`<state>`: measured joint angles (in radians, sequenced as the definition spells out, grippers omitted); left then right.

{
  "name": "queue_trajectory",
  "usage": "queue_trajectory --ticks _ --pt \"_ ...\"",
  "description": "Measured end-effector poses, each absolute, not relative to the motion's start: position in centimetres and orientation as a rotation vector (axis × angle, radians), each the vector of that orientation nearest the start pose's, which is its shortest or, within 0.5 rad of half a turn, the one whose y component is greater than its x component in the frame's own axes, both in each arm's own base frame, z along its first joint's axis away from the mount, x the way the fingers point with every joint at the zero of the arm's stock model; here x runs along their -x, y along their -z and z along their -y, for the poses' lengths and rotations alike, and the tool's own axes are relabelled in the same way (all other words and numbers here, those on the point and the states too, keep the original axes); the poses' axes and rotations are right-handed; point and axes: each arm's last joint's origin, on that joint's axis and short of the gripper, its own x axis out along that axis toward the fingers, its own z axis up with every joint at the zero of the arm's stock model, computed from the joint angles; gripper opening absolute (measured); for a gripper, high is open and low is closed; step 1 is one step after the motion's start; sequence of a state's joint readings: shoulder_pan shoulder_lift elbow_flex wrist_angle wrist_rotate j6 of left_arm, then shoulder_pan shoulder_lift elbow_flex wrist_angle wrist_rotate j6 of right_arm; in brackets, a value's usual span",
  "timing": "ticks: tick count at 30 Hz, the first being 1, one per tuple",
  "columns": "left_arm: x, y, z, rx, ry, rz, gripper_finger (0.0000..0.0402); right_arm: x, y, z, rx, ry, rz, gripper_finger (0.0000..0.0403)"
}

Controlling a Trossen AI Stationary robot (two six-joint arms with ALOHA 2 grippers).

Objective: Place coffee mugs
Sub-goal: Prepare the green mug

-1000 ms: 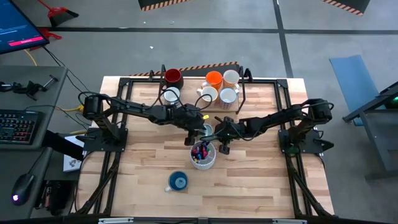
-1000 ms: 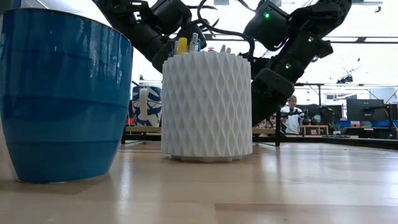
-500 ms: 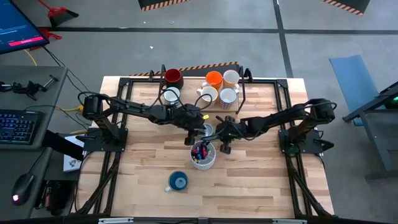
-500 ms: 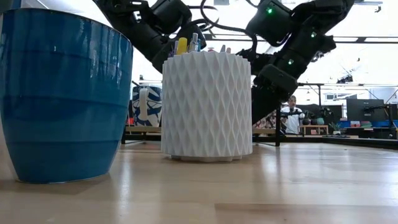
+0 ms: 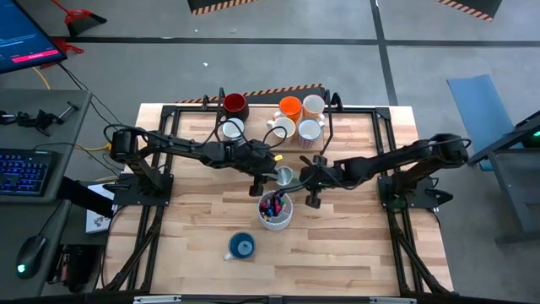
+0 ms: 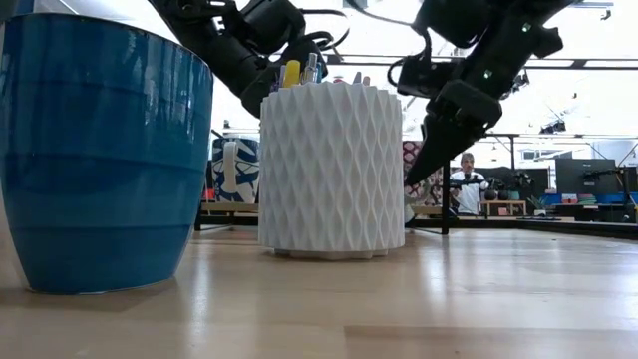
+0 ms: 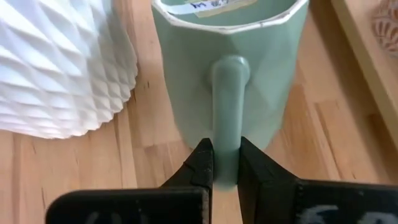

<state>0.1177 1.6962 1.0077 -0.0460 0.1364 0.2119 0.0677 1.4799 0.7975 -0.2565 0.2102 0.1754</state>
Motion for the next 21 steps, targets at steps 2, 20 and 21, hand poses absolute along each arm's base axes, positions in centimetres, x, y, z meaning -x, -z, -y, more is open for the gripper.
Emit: queue_trajectory --ticks 2,20,21 --pt "-35.0 -19.2 -3.7 -0.109 0.095 -0.724 0.0104 -27.8 -18.5 -1.3 -0.035 0.216 -0.905 0.001" --pt "-34.8 -19.3 -3.7 -0.102 0.091 -0.732 0.0104 -27.1 -19.9 -1.1 -0.02 0.251 -0.867 0.0011" --pt "-34.8 -19.3 -3.7 -0.106 0.092 -0.732 0.0104 -27.1 -20.0 -1.1 -0.02 0.252 -0.864 0.0011"
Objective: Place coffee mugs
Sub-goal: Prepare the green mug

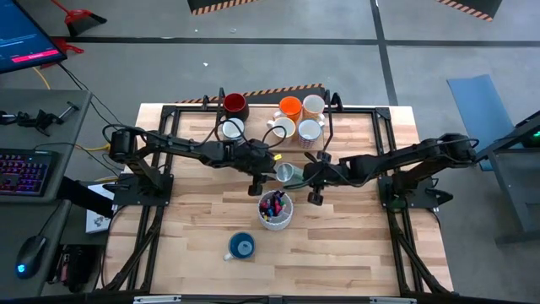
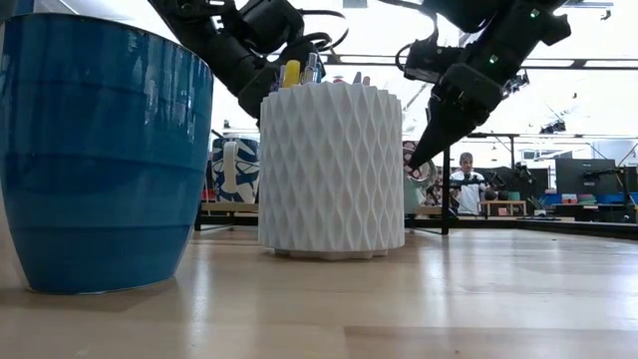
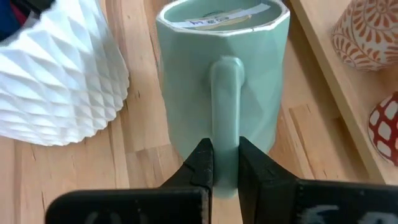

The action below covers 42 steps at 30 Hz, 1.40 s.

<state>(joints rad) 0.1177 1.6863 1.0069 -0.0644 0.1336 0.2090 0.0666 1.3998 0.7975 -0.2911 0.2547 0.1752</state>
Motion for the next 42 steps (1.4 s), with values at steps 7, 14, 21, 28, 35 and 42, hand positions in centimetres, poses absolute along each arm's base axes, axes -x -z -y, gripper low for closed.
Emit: queue_trajectory --ticks 7,14,21,28,35,42 --pt "-34.8 -19.5 -3.7 -0.11 0.104 -0.717 0.0104 -27.6 -20.4 -1.1 0.01 0.234 -0.801 0.0012" --pt "-34.8 -19.4 -3.6 -0.111 0.101 -0.72 0.0104 -28.3 -21.9 -1.1 0.046 0.216 -0.761 0.0012" --pt "-34.8 -19.4 -3.6 -0.111 0.103 -0.724 0.0104 -28.9 -23.4 -1.2 0.078 0.204 -0.731 0.0012" --pt "-34.9 -19.4 -3.6 -0.111 0.102 -0.72 0.0104 -29.1 -23.6 -1.1 0.075 0.204 -0.711 0.0012" --pt "-34.9 -19.4 -3.6 -0.113 0.1 -0.713 0.0104 -29.3 -23.9 -1.1 0.074 0.202 -0.671 0.0012" --pt "-35.0 -19.5 -3.6 -0.119 0.101 -0.706 0.0104 -29.6 -24.1 -1.1 0.08 0.196 -0.638 0.0012"
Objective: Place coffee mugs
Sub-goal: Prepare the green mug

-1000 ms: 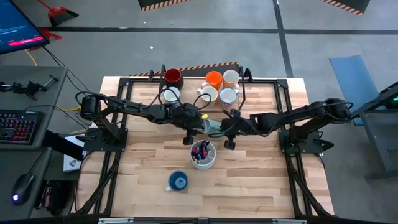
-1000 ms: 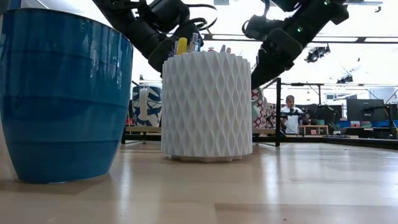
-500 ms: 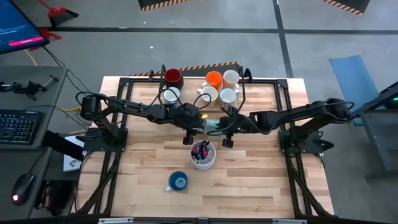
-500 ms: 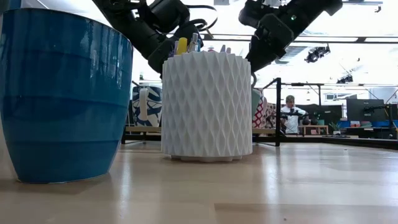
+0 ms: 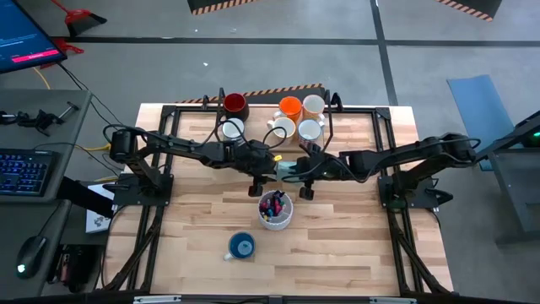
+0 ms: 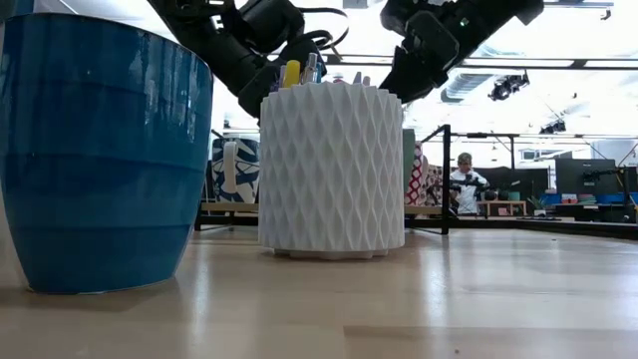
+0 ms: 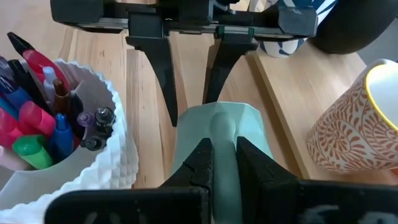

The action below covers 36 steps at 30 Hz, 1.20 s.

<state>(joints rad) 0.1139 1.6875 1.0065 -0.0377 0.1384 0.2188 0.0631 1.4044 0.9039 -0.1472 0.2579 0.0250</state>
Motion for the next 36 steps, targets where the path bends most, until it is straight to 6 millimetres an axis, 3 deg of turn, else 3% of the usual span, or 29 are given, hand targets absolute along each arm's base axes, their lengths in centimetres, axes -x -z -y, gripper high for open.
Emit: queue_trajectory --ticks 13,36 --pt "-35.0 -19.4 -3.2 -0.133 0.109 -0.704 0.0104 -30.3 -23.8 -0.9 0.068 0.197 -0.616 0.0012" --pt "-35.4 -20.1 -3.2 -0.142 0.113 -0.646 0.0104 -29.1 -22.2 -1.5 -0.034 0.191 -0.805 0.0012"
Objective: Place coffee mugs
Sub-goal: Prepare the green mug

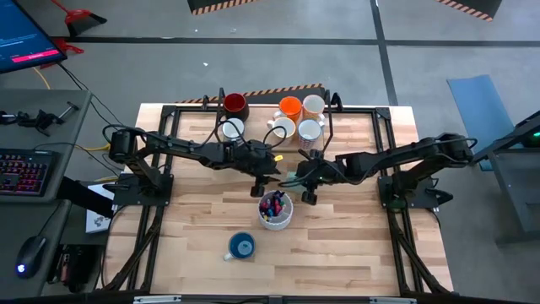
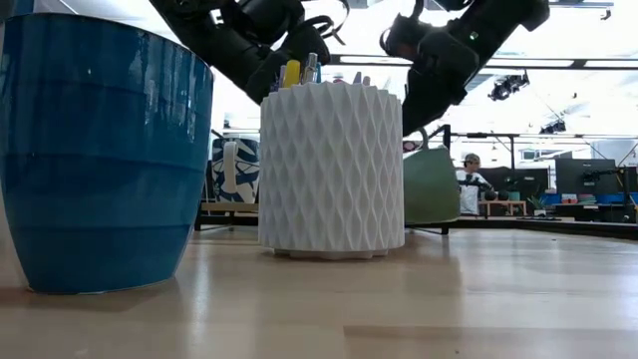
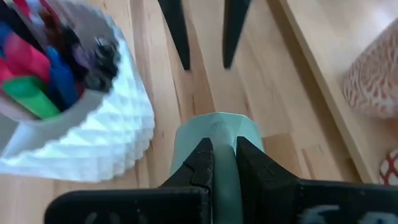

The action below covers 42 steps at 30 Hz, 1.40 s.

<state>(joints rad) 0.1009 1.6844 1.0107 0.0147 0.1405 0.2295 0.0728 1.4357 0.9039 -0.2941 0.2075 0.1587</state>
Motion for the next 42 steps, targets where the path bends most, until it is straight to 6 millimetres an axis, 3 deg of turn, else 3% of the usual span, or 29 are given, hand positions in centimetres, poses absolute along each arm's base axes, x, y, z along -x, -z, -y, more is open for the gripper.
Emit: queue_trajectory --ticks 18,28,42 --pt "-35.4 -20.1 -3.2 -0.154 0.113 -0.633 0.0103 -30.0 -23.2 -1.8 0.03 0.148 -0.664 0.0012" --pt "-35.6 -20.4 -3.2 -0.165 0.117 -0.597 0.0103 -31.2 -22.7 -1.8 0.05 0.137 -0.611 0.0012" --pt "-35.6 -20.3 -3.2 -0.154 0.119 -0.613 0.0103 -31.6 -23.3 -1.6 0.06 0.166 -0.65 0.0012"
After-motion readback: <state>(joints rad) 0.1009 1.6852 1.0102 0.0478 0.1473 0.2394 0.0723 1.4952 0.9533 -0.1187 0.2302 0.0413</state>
